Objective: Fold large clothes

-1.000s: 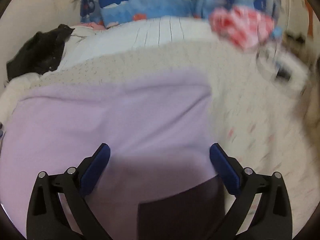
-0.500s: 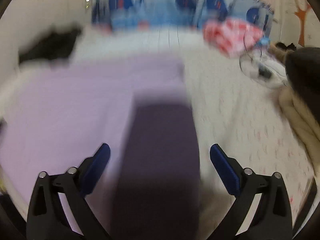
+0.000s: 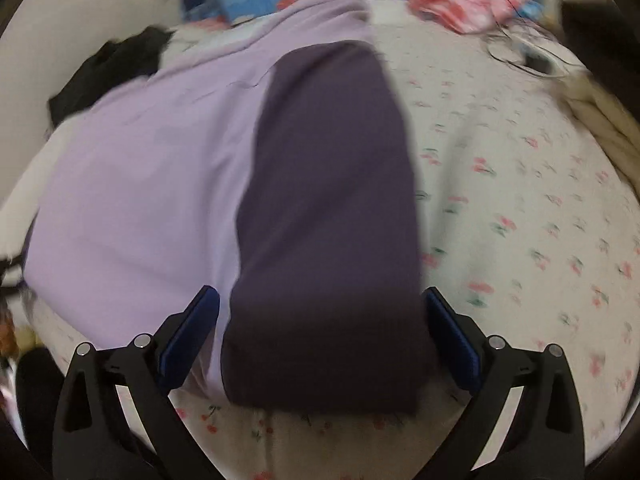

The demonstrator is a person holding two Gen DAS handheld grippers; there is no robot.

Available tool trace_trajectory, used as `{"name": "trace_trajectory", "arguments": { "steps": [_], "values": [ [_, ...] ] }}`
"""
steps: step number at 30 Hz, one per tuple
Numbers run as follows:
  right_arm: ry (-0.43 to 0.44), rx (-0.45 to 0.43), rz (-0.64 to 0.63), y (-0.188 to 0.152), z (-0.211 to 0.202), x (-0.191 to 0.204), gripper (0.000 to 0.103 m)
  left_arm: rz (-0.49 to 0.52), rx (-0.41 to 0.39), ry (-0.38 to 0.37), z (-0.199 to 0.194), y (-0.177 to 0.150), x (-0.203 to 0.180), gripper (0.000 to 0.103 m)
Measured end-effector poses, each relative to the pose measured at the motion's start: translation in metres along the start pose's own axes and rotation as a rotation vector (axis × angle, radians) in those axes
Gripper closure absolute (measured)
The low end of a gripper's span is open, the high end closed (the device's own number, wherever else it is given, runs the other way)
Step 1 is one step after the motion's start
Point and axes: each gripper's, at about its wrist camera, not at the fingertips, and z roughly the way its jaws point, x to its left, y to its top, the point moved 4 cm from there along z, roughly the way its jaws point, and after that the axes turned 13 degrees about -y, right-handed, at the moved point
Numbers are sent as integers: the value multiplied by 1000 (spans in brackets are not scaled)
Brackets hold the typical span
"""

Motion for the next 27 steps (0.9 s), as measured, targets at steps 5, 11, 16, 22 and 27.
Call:
{"name": "trace_trajectory", "arguments": {
  "steps": [5, 11, 16, 22, 27],
  "values": [
    [41, -233, -285, -9, -69, 65, 7, -133, -36, -201, -20, -3, -1, 6],
    [1, -344, -766, -48, -71, 183, 7, -287, -4, -315, 0, -13, 2, 6],
    [-131, -340, -930, -42, -31, 234, 7, -308, 9, -355, 5, -21, -8, 6],
    [121, -168, -479, 12, -14, 193, 7, -307, 23, -362, 12, -24, -14, 6],
    [157, -148, -411, 24, -16, 180, 7, -359, 17, -457, 36, -14, -25, 6]
  ]
}}
